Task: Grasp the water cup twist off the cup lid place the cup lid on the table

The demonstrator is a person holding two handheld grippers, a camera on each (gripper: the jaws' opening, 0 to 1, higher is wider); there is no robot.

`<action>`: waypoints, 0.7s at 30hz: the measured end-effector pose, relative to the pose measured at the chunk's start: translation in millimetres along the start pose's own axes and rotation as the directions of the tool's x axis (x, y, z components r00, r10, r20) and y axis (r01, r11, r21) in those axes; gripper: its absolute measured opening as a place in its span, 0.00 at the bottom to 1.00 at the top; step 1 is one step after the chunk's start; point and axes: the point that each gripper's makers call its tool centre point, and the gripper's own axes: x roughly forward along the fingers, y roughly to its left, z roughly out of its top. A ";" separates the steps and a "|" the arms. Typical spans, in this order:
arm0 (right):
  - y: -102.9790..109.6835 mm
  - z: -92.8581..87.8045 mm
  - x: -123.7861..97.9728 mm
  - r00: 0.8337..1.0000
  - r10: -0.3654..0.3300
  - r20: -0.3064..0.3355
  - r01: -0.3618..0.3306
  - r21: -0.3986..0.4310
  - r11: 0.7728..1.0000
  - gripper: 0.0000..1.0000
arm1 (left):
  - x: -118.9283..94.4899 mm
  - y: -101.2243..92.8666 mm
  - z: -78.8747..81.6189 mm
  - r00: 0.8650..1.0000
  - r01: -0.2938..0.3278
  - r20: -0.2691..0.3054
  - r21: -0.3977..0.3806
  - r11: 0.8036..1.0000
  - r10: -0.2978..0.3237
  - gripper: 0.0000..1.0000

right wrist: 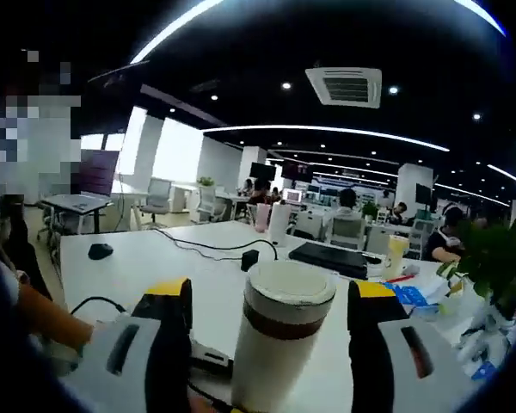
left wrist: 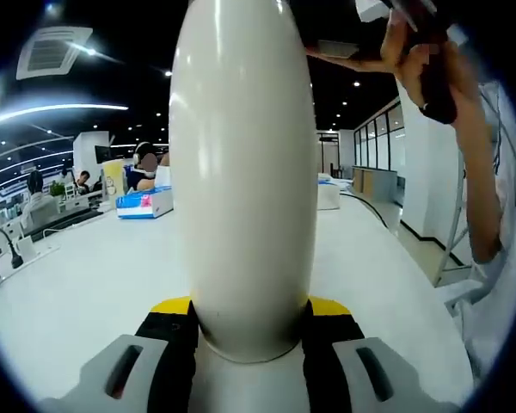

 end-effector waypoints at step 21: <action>-18.5 6.6 10.4 0.976 -0.202 0.078 0.198 0.055 0.979 0.58 | -0.4 1.8 -0.4 1.000 0.000 0.000 0.000 1.000 0.000 0.49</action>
